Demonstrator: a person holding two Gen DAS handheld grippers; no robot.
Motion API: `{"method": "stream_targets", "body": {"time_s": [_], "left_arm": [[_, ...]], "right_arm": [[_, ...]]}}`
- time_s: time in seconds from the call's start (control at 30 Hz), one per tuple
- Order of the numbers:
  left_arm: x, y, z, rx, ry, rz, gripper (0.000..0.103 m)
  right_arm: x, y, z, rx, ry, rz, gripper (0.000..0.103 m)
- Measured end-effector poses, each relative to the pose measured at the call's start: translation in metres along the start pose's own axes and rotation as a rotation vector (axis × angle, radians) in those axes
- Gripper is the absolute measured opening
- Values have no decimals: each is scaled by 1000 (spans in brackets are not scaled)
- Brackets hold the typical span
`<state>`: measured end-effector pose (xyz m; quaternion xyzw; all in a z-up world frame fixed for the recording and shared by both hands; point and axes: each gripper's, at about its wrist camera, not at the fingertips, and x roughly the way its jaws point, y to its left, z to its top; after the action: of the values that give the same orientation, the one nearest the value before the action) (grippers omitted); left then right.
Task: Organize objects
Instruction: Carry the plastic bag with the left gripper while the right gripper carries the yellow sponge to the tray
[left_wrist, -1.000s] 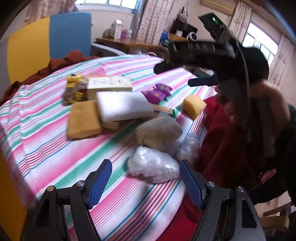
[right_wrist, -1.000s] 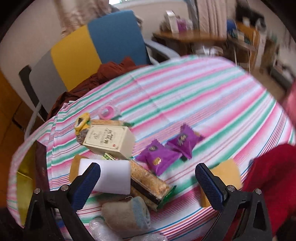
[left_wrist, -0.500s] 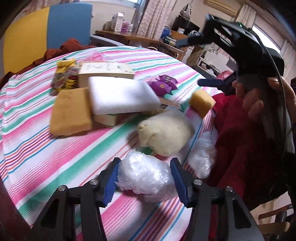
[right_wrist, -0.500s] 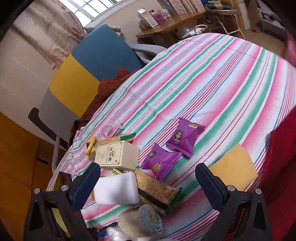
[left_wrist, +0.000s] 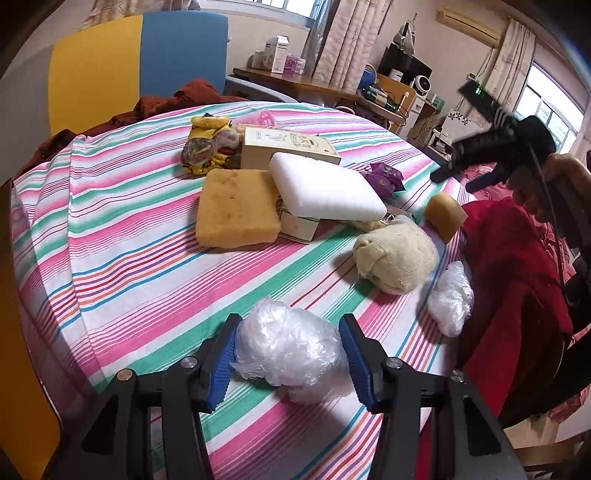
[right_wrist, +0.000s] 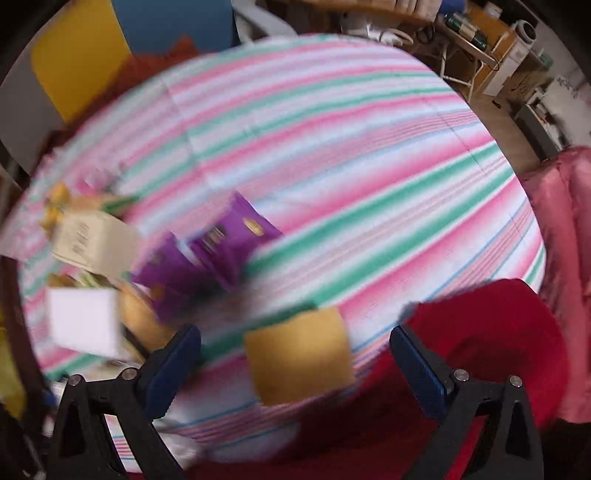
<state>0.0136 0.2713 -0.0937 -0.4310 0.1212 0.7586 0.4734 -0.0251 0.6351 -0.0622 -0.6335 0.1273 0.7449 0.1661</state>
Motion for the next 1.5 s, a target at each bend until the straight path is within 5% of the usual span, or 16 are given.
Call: {"method": "stream_targets", "body": {"time_s": [0.1, 0.17, 0.23, 0.5, 0.7, 0.9, 1.07, 1.5], "left_arm": [[-1, 0, -1, -3, -2, 7, 54], [-2, -2, -1, 1, -1, 15, 54], [-3, -2, -3, 3, -2, 18, 54], [-19, -7, -4, 9, -29, 19, 53], [-54, 0, 3, -35, -102, 32, 53], [-105, 29, 0, -135, -200, 118, 53], [-155, 71, -17, -258, -274, 246, 53], [-212, 167, -94, -569, -270, 567, 60]], "right_arm": [[14, 2, 0, -34, 58, -22, 97], [19, 4, 0, -60, 74, -34, 86], [28, 6, -3, -93, 108, -57, 64], [9, -6, -14, -49, -12, -10, 62], [-57, 6, -17, -46, -194, 68, 62], [-118, 104, -26, -179, -348, 229, 62], [-129, 192, -45, -312, -383, 384, 62], [-97, 410, -105, -606, -213, 668, 72]]}}
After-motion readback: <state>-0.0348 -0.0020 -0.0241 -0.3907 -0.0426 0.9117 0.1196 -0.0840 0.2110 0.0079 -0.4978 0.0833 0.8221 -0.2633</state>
